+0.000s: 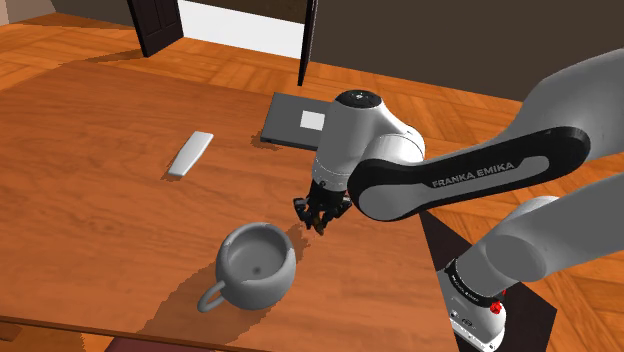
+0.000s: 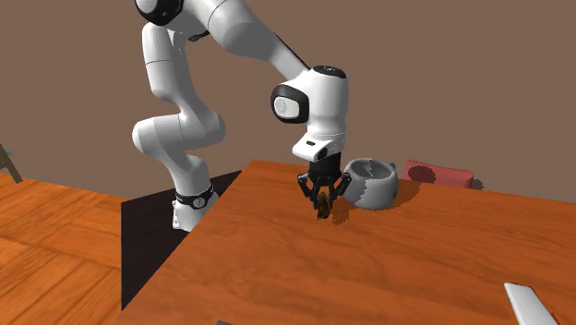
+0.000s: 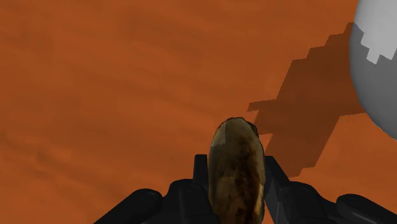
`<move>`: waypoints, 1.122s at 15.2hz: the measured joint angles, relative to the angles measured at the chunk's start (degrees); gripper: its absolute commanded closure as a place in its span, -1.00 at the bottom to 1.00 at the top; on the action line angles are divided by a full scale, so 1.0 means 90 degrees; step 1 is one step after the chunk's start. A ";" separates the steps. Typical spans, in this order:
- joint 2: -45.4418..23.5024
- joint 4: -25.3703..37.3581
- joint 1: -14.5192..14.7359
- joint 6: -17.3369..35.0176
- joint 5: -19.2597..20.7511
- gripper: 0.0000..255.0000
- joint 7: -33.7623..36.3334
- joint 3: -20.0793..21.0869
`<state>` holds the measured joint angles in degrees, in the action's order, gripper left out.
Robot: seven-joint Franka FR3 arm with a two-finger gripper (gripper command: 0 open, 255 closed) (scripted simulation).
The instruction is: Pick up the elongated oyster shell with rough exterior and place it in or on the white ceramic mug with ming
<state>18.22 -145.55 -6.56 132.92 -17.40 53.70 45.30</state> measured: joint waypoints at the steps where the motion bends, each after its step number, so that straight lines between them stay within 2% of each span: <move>1: 0.0072 0.0043 0.0019 -0.0109 -0.0024 1.00 -0.0028 -0.0044; 17: 0.0898 0.0870 0.0203 -0.1716 -0.0139 1.00 -0.0201 -0.0598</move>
<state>26.30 -137.72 -4.73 117.47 -18.65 51.88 39.92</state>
